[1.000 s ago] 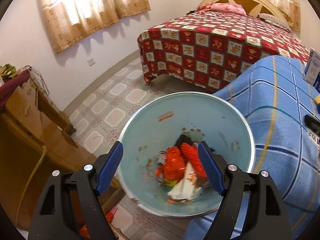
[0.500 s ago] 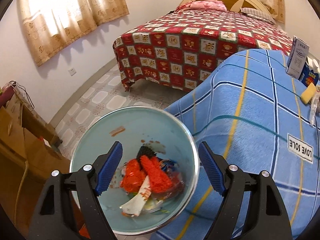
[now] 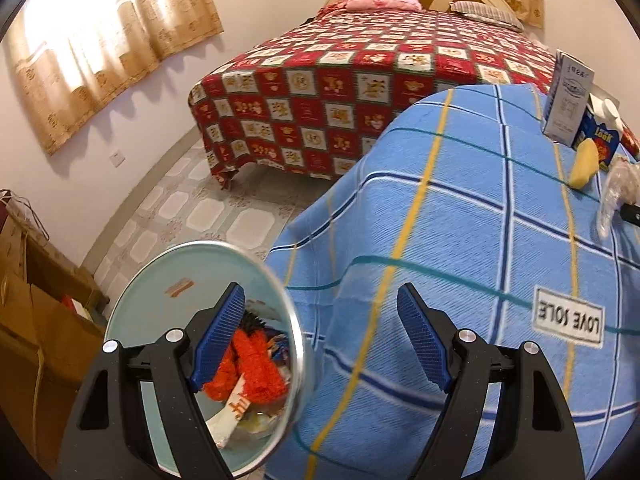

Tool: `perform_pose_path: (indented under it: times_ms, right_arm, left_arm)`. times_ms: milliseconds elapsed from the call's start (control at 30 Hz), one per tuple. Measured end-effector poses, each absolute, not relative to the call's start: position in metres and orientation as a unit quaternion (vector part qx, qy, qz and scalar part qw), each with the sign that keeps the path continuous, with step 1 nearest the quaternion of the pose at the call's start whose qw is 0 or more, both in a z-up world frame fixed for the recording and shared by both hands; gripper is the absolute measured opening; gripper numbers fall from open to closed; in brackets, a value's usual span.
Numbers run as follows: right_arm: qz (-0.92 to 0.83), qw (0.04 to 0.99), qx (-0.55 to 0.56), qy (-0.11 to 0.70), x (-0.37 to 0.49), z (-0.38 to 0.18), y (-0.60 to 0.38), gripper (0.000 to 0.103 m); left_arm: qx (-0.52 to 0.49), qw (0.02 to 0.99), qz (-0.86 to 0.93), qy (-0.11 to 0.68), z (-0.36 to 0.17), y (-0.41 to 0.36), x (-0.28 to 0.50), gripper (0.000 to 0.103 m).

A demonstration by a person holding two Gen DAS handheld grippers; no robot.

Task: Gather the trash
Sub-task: 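Grasp the yellow sponge with the left tool while the right tool grasps the clear plastic bag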

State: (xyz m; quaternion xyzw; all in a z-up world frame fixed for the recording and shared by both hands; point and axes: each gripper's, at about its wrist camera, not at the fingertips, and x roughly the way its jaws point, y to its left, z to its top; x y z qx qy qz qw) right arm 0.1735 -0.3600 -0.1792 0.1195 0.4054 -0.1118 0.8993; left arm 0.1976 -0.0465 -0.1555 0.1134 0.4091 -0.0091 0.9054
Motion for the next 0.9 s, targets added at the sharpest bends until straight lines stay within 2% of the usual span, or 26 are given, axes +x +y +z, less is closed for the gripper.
perform_pose_path:
  times_ms: [233,467,800,900]
  right_arm:
    - [-0.154,0.894,0.113,0.405,0.133,-0.170,-0.389,0.010]
    - [-0.197,0.881,0.142,0.406,0.102,-0.177,-0.438,0.010]
    - [-0.219,0.875,0.174,0.396,0.074,-0.184,-0.491,0.010]
    - [-0.215,0.876,0.178,0.394,0.074,-0.184,-0.498,0.010]
  left_arm:
    - [0.127,0.904,-0.057,0.404,-0.151,-0.102,0.201,0.077]
    - [0.145,0.899,-0.121,0.396,-0.150,-0.193,0.207,0.077]
    - [0.178,0.883,-0.158,0.404,-0.168,-0.290,0.237,0.077]
    - [0.181,0.879,-0.160,0.411,-0.176,-0.300,0.249,0.071]
